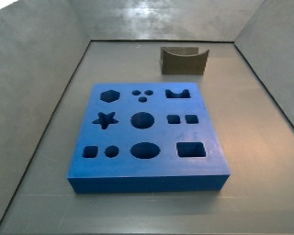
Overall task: Pick up the 3 prong object. Move up. Place the 3 prong object on the fixture. Regrasp the 3 prong object. Move to above the board. Insert the 3 prong object.
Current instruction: Insert the 3 prong object.
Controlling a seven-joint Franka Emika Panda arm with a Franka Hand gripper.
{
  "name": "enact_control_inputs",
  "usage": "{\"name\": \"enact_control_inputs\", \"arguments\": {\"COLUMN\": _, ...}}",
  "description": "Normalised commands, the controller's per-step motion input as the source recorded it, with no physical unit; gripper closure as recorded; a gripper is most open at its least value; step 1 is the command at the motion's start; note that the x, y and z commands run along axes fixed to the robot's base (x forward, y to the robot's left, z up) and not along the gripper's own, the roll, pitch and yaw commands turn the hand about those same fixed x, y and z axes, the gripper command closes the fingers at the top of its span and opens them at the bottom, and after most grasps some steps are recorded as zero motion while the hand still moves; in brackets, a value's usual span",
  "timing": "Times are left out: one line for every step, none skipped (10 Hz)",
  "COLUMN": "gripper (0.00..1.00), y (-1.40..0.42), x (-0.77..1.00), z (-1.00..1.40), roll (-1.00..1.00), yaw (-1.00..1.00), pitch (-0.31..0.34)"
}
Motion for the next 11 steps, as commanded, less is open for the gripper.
{"name": "enact_control_inputs", "arguments": {"gripper": 1.00, "y": 0.00, "x": -0.07, "z": 0.00, "roll": 0.00, "yaw": 0.00, "pitch": 0.000}}
{"name": "enact_control_inputs", "arguments": {"gripper": 1.00, "y": 0.00, "x": -0.33, "z": -0.15, "roll": 0.10, "yaw": -0.20, "pitch": 0.000}}
{"name": "enact_control_inputs", "arguments": {"gripper": 1.00, "y": 0.17, "x": -0.29, "z": -0.28, "roll": 0.13, "yaw": -0.19, "pitch": 0.003}}
{"name": "enact_control_inputs", "arguments": {"gripper": 1.00, "y": 0.27, "x": -0.26, "z": -0.30, "roll": 0.12, "yaw": -0.17, "pitch": 0.000}}
{"name": "enact_control_inputs", "arguments": {"gripper": 1.00, "y": 0.37, "x": -0.23, "z": -0.39, "roll": 0.03, "yaw": -0.11, "pitch": 0.000}}
{"name": "enact_control_inputs", "arguments": {"gripper": 1.00, "y": 0.45, "x": -0.08, "z": -0.39, "roll": 0.00, "yaw": -0.33, "pitch": 0.000}}
{"name": "enact_control_inputs", "arguments": {"gripper": 1.00, "y": 0.44, "x": -0.03, "z": -0.46, "roll": 0.02, "yaw": -0.47, "pitch": 0.000}}
{"name": "enact_control_inputs", "arguments": {"gripper": 1.00, "y": 0.42, "x": 0.00, "z": -0.53, "roll": 0.00, "yaw": -0.54, "pitch": 0.000}}
{"name": "enact_control_inputs", "arguments": {"gripper": 1.00, "y": 0.25, "x": 0.00, "z": -0.60, "roll": 0.02, "yaw": -0.51, "pitch": -0.060}}
{"name": "enact_control_inputs", "arguments": {"gripper": 1.00, "y": 0.15, "x": 0.02, "z": -0.68, "roll": 0.01, "yaw": -0.31, "pitch": -0.149}}
{"name": "enact_control_inputs", "arguments": {"gripper": 1.00, "y": 0.00, "x": 0.00, "z": -0.82, "roll": 0.11, "yaw": -0.30, "pitch": -0.191}}
